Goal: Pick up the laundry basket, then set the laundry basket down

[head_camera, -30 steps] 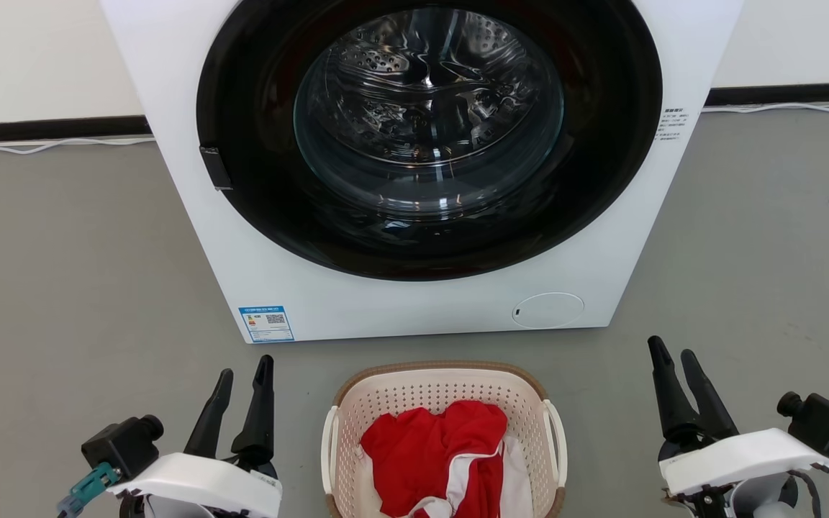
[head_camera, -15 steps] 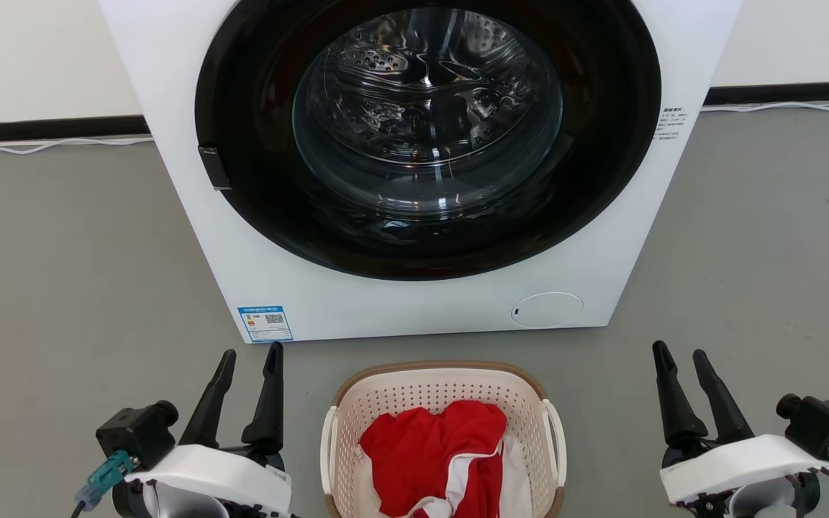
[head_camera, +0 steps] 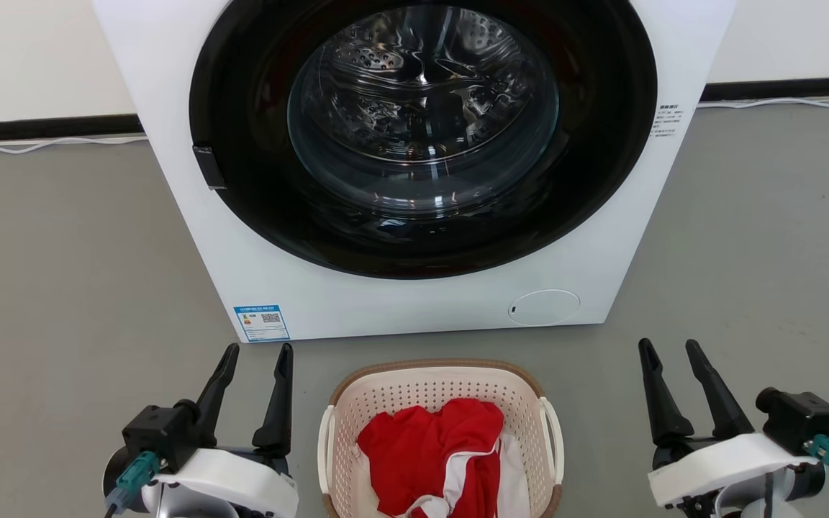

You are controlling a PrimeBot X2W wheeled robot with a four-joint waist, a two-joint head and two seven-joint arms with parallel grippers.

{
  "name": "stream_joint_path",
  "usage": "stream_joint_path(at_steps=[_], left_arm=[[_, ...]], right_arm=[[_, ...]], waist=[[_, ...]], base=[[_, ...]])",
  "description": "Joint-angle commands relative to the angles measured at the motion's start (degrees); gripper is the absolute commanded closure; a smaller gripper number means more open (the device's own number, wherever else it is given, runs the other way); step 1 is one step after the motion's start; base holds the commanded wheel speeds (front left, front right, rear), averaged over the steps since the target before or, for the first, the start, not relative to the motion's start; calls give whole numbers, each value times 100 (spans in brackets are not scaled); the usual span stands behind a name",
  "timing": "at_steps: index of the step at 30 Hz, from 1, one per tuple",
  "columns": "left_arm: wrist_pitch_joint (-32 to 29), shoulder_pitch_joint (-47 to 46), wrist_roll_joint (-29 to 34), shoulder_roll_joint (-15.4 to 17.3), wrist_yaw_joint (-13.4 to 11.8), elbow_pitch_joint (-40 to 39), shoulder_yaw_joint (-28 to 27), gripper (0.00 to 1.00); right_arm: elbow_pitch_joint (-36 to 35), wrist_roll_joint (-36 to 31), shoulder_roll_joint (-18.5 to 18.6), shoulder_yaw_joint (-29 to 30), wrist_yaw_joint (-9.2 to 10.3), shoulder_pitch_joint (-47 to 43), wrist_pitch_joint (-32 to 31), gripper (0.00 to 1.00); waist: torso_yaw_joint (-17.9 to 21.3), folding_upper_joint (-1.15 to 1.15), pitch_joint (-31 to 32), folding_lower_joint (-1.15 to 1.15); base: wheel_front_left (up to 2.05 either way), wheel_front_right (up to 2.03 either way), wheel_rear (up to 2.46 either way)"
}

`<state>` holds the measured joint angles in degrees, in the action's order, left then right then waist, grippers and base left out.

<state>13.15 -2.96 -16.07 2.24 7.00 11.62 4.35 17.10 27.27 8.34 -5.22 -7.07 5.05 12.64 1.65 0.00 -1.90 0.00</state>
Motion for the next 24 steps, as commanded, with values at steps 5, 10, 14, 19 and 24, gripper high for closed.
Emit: stream_joint_path(at_steps=[5, 10, 14, 19, 24], left_arm=[[134, -330, 365, 61, -73, -144, -138, 0], [185, -350, 506, 64, -88, -155, -152, 0], [185, -368, 491, 64, -105, -152, -157, 0], [185, -379, 469, 64, -124, -139, -169, 0], [185, -381, 447, 64, -132, -129, -179, 0]], right_arm=[[-152, -421, 79, -147, -41, 221, 185, 0], [-131, -598, 77, -145, -42, 234, 236, 0], [-109, -607, 64, -125, -42, 252, 236, 0], [-95, -614, 61, -94, -42, 264, 236, 0], [-80, -606, 56, -74, -42, 267, 236, 0]], waist=[[6, 0, -2, 0], [2, 0, -40, 0], [-3, 0, -70, 0], [-2, 0, -91, 0], [5, 0, -118, 0]], base=[[0, 0, 0], [0, 0, 0], [0, 0, 0], [0, 0, 0], [0, 0, 0]])
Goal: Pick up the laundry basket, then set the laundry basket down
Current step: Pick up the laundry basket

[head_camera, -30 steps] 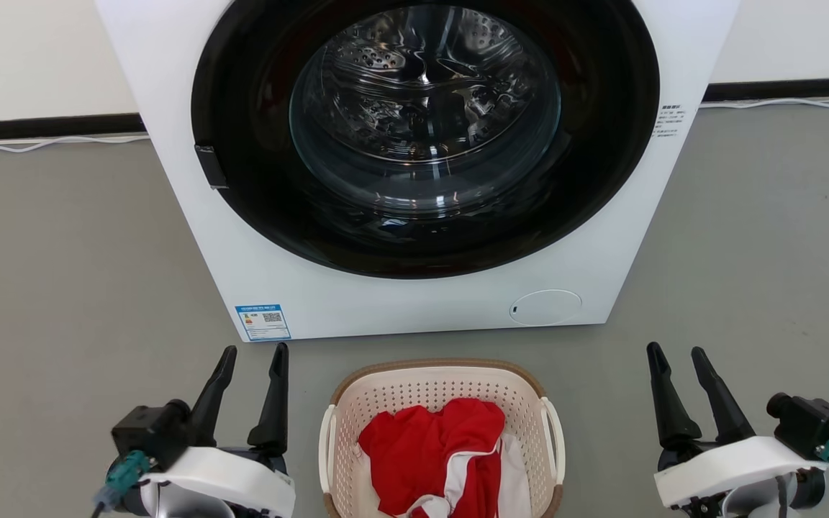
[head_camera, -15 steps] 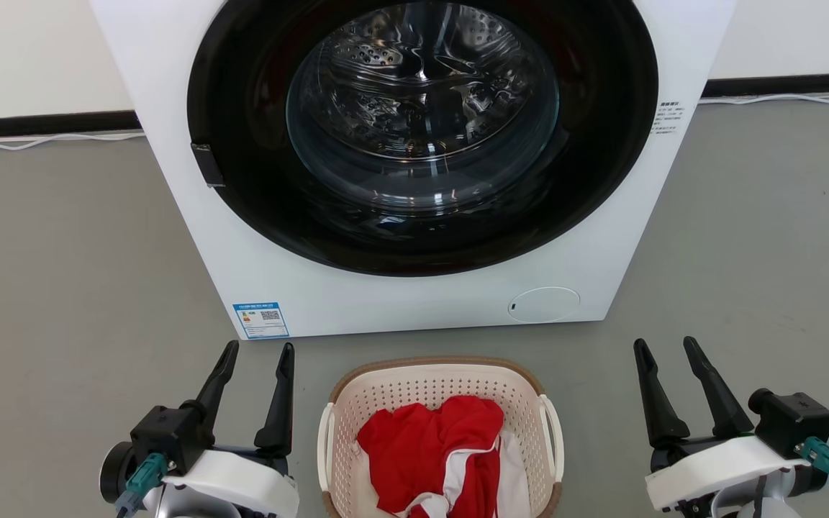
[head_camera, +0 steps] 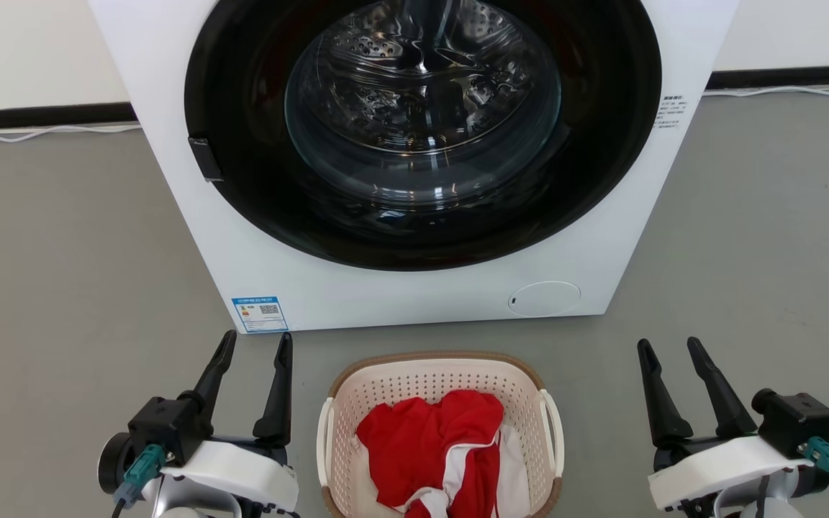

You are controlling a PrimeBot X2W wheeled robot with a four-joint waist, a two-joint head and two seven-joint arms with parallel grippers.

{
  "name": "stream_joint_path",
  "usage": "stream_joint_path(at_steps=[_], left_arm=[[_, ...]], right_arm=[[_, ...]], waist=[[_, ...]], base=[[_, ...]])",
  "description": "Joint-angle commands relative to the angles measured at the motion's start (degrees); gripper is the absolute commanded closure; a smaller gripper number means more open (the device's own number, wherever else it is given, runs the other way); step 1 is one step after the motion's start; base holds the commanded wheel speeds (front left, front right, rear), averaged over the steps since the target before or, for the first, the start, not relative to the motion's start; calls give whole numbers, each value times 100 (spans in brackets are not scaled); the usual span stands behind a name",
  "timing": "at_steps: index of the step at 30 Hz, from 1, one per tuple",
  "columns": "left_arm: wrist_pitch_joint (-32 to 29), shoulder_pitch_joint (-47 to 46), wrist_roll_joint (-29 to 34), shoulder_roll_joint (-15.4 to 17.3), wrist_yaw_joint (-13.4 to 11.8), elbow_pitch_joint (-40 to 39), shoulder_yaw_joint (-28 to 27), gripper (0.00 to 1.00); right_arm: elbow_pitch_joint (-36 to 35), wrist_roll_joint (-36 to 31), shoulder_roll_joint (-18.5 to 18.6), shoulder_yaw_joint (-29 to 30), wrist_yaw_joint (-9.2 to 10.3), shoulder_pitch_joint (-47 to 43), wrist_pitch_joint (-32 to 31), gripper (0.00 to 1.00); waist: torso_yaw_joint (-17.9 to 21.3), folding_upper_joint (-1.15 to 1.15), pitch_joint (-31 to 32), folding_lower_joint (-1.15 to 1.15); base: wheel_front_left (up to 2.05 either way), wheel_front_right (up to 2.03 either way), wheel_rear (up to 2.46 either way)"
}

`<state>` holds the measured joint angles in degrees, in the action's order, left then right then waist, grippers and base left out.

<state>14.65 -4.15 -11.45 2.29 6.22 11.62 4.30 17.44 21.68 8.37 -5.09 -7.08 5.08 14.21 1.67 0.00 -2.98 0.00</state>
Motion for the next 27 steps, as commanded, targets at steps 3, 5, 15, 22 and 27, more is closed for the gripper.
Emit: stream_joint_path(at_steps=[3, 5, 15, 22, 27], left_arm=[[35, -286, -36, 59, -65, -142, -160, 0], [35, -359, -87, 59, -79, -143, -143, 0], [35, -733, -84, 59, -135, 0, -185, 0], [35, -987, 1, 59, -149, 269, -290, 0], [35, -1223, 36, 59, -139, 474, -304, 0]], right_arm=[[-112, -26, 61, -66, -41, 278, 79, 0], [-155, 19, 63, -87, -41, 325, 79, 0], [-126, 162, 148, -118, -41, 641, 79, 0], [-1, 290, 178, -178, -41, 866, 79, 0], [181, 345, 205, -196, -41, 1052, 79, 0]], waist=[[5, 0, -129, 0], [6, 0, -338, 0], [95, 0, -1201, 0], [128, 0, -1629, 0], [100, 0, -1983, 0]], base=[[0, 0, 0], [0, 0, 0], [0, 0, 0], [0, 0, 0], [0, 0, 0]])
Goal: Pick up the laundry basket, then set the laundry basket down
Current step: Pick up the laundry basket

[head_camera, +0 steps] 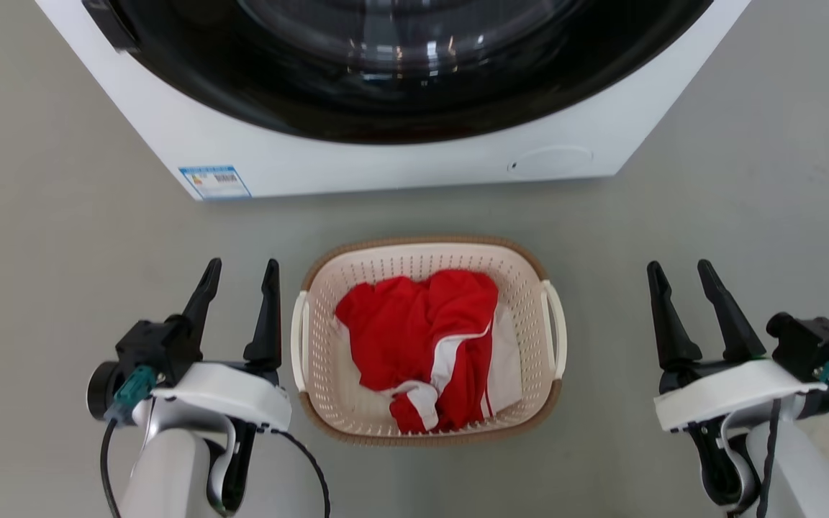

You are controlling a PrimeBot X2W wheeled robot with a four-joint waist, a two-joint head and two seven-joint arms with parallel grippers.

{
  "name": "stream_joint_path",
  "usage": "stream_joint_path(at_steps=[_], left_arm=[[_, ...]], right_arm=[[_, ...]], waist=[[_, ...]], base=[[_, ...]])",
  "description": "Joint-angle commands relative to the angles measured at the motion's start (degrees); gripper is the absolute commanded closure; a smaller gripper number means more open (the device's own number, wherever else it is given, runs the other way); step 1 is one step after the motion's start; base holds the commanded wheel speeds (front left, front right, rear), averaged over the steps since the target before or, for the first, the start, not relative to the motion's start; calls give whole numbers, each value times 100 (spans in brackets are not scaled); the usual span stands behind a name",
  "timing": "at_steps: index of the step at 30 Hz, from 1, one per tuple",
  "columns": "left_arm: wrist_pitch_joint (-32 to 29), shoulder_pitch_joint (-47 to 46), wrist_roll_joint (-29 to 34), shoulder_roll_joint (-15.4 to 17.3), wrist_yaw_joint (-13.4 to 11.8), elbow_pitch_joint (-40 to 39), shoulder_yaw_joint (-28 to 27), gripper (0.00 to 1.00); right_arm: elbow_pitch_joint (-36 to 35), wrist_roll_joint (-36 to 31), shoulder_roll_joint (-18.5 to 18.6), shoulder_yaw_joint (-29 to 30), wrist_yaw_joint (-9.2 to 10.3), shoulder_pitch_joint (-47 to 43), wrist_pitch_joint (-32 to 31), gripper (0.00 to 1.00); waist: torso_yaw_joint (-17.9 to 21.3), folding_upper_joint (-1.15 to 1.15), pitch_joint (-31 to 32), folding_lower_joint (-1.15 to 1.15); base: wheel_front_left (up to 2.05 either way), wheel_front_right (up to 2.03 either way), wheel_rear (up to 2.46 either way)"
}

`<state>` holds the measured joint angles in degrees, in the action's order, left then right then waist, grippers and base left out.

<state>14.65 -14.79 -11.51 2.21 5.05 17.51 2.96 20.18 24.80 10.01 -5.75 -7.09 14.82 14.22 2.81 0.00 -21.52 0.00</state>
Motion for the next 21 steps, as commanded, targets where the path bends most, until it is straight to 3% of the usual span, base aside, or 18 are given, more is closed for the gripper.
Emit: stream_joint_path(at_steps=[1, 21], left_arm=[[35, -213, 65, 66, -18, -66, -156, 0], [35, -1375, 59, 66, 57, 1158, -84, 0]], right_arm=[[-53, 36, 35, -134, -40, 121, 78, 0], [1124, 464, 108, -667, -40, 1177, 78, 0]], waist=[[-22, 0, -207, 0], [-144, 0, -1676, 0]], base=[[0, 0, 0], [0, 0, 0]])
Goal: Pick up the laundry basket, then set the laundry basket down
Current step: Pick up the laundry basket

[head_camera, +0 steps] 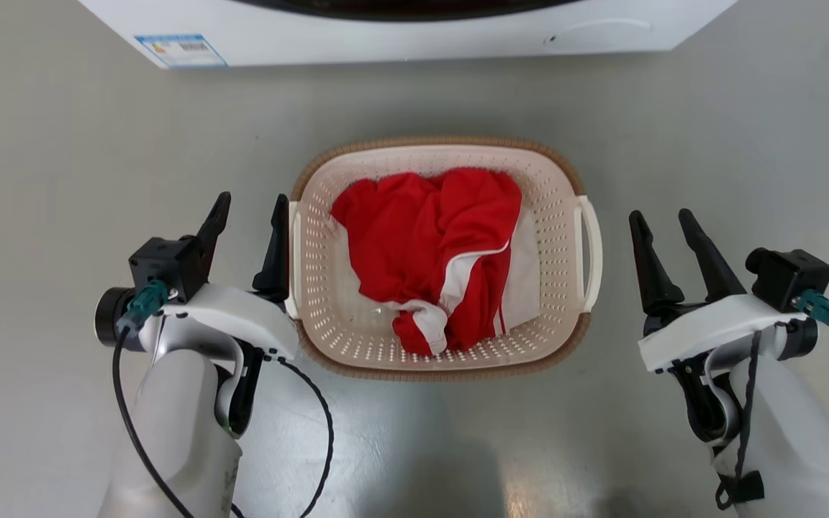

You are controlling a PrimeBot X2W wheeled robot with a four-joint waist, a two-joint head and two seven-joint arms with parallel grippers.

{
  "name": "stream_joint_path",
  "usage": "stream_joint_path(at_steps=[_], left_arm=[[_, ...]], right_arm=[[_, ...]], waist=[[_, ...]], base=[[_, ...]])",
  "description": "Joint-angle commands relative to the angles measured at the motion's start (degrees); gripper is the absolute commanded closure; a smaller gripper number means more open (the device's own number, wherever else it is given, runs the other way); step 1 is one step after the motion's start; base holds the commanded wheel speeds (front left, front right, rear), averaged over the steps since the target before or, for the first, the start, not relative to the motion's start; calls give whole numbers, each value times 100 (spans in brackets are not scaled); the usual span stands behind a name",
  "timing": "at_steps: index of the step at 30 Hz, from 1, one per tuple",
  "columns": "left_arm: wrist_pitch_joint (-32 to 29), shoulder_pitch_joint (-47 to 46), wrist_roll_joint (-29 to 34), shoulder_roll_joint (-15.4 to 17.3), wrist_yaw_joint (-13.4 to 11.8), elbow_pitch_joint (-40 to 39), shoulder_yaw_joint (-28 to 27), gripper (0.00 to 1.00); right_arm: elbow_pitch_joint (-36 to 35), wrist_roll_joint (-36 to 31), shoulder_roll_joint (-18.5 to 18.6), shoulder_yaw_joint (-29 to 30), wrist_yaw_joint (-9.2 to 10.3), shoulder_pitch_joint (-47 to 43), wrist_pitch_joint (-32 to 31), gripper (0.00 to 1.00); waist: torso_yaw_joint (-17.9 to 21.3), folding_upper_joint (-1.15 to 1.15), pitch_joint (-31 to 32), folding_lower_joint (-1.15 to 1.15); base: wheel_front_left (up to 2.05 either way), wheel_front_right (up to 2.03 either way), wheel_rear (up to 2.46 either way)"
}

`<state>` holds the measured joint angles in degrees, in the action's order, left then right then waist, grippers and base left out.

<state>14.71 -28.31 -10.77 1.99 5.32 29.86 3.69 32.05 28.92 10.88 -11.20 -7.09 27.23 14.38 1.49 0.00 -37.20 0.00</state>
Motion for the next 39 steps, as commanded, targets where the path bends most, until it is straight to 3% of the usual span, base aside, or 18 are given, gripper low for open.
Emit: stream_joint_path(at_steps=[1, 17, 31, 39], left_arm=[[29, -67, -15, 88, 29, 22, -160, 0], [29, -1031, -277, 88, 48, 1820, 30, 0], [29, -1689, -306, 88, 93, 2807, 97, 0], [29, -1842, -248, 89, 120, 3038, 41, 0]], right_arm=[[48, 87, 15, -171, -40, -17, 62, 0], [1758, 749, 8, -1311, -40, 1069, 62, 0], [2360, 1195, -10, -2037, -40, 1771, 62, 0], [2623, 1496, -76, -2350, -40, 1956, 62, 0]], waist=[[-10, 0, -158, 0], [-27, 0, -937, 0], [7, 0, -1558, 0], [12, 0, -1605, 0]], base=[[0, 0, 0], [0, 0, 0], [0, 0, 0], [0, 0, 0]])
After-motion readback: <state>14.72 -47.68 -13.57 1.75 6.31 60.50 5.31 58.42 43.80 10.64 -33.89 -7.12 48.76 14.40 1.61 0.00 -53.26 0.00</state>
